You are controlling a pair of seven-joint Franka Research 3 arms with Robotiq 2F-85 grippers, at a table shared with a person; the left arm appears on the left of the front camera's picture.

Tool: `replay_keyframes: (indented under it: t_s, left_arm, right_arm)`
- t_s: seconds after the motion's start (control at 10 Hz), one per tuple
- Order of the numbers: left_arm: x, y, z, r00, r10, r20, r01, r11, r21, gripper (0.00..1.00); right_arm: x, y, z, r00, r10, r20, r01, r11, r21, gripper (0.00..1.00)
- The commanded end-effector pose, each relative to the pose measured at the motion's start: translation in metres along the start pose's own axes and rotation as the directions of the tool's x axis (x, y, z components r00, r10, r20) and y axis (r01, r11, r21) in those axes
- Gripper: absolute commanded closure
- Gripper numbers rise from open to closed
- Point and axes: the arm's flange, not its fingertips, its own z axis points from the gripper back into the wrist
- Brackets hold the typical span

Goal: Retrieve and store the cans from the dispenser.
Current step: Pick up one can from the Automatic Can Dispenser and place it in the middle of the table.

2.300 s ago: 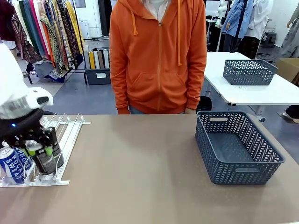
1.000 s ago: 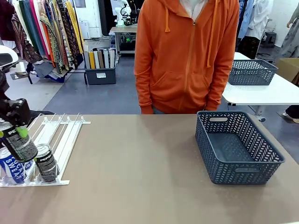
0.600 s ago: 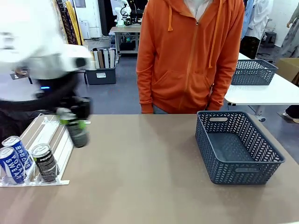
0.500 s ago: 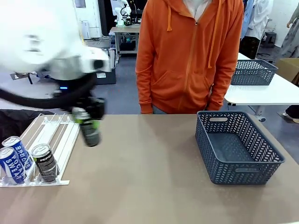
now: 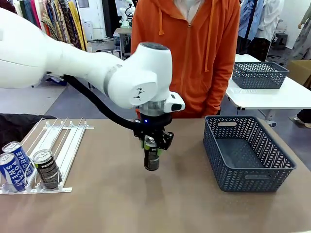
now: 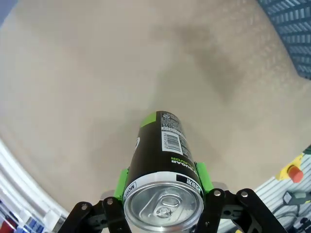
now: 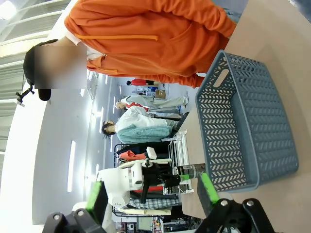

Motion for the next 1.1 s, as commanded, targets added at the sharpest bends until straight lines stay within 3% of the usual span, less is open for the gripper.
replay_keyframes:
  t_s: [0.0,0.2,0.9,1.0]
  left_arm:
    - [0.009,0.013,0.012,1.0,0.021,0.004,-0.021,1.0,0.011,1.0]
    - [0.011,0.018,-0.002,0.998,0.05,-0.028,-0.051,0.998,-0.039,1.0]
    - [0.013,0.027,-0.02,0.997,0.076,-0.007,-0.076,0.997,-0.011,1.0]
    - [0.013,0.028,-0.02,0.998,0.066,-0.016,-0.067,0.998,-0.021,0.5]
  right_arm:
    - [0.002,0.003,0.001,1.0,0.01,0.001,-0.01,1.0,0.01,0.0]
    - [0.002,0.003,0.001,1.0,0.01,0.001,-0.01,1.0,0.01,0.0]
    - [0.002,0.003,0.001,1.0,0.01,0.001,-0.01,1.0,0.01,0.0]
    - [0.002,0.003,0.001,1.0,0.01,0.001,-0.01,1.0,0.01,0.0]
